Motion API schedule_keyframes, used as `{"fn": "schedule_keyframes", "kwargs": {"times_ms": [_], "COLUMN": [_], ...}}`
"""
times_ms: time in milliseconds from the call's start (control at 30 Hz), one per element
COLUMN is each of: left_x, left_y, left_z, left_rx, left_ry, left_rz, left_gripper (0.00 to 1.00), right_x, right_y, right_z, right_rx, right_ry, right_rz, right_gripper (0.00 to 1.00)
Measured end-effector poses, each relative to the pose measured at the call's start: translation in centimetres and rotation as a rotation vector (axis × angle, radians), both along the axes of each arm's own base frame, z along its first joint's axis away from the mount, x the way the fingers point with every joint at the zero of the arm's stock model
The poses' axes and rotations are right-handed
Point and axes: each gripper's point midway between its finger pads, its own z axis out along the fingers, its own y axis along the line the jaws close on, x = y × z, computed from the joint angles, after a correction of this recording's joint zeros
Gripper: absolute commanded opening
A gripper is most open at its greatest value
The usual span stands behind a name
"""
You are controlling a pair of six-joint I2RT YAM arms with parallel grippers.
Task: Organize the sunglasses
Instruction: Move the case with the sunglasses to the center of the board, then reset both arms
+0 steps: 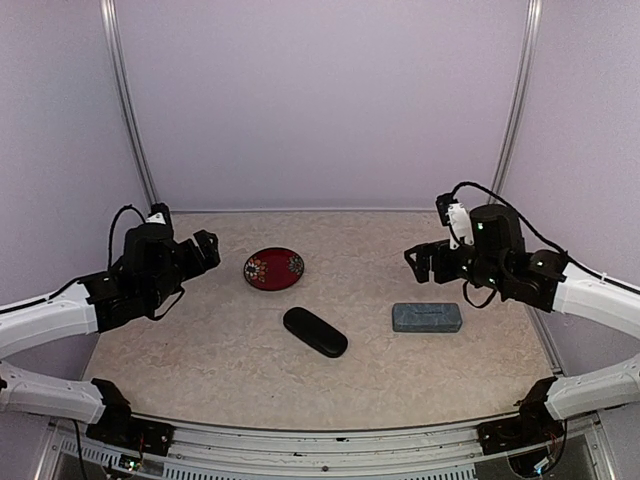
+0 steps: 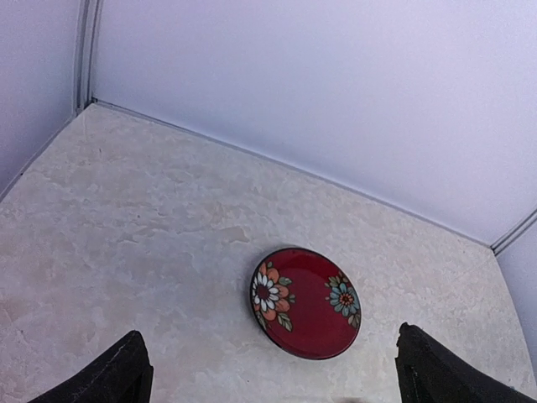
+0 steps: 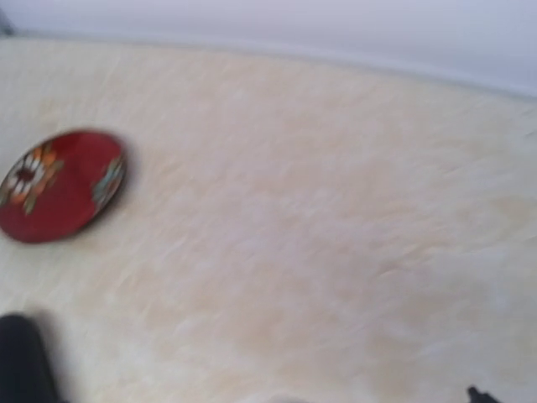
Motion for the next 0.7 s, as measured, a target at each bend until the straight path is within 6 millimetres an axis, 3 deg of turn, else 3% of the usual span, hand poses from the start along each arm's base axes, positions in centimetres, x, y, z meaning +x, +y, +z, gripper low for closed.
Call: {"fn": "schedule_keyframes", "kwargs": {"times_ms": [233,500,700], "left_x": [-1.1,-2.0,-2.5], "left_y": [2.2,1.2,2.5], "left_z": [4.3,4.7,6.2], "left_rx": [0.024,0.201,0.190], "left_ry": [-0.117,-0.149,-0.219], "left_rz": [0.006,-0.001,0.019], "left_gripper": [0.99,0.99,0.99], "right_x": [-1.3,-2.1,-2.6], "right_y": [-3.8,-6.2,-7.0], "right_z": [3.0,5.6,6.5], "right_rx": [-0.005,-0.022,-0.036], "right_ry": [-0.133,-0.231,-0.271], "right_rz": [-0.093,-0.159,-0.171], "right_gripper": [1.00,1.00,1.00]}}
